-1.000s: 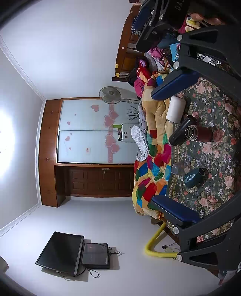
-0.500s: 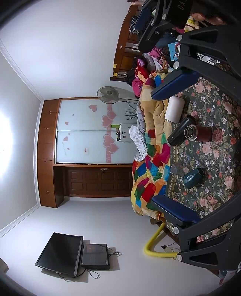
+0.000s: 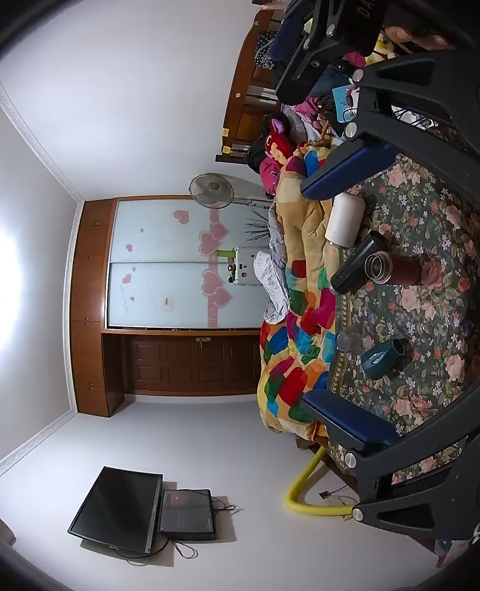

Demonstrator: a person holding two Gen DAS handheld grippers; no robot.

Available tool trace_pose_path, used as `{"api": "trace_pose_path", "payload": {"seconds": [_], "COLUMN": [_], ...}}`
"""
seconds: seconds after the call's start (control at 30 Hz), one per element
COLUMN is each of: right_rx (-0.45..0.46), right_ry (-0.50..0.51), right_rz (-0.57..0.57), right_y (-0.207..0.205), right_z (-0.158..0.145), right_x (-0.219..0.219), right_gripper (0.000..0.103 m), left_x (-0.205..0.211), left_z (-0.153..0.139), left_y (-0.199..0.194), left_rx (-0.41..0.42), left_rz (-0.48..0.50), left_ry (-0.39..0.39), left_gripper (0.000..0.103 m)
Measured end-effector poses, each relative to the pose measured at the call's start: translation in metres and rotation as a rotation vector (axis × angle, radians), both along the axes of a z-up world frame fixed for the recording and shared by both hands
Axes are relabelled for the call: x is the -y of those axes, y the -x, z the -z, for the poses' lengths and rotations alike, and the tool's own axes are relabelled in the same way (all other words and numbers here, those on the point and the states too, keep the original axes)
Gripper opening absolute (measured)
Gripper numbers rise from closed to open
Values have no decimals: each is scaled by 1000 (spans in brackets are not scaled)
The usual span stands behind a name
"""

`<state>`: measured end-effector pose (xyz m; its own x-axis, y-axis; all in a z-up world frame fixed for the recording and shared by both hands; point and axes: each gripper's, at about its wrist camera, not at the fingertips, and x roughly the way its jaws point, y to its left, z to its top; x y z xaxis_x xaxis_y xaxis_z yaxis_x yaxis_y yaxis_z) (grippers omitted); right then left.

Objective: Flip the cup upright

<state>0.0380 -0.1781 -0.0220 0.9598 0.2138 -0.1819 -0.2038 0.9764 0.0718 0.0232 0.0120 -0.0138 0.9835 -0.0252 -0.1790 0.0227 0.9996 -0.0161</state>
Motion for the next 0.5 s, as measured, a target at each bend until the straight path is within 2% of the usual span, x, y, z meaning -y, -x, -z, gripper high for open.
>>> {"api": "trace_pose_path", "payload": {"seconds": [0.5], "right_rx": [2], "right_ry": [-5], "right_rz": [3], "right_y": [1], "right_z": [2], "right_x": [0], "right_gripper": [103], "left_x": [1], "left_z": [-4], "left_y": [-1], "left_rx": [3], "left_rz": [10], "left_ry": [9], "left_gripper": [103]}}
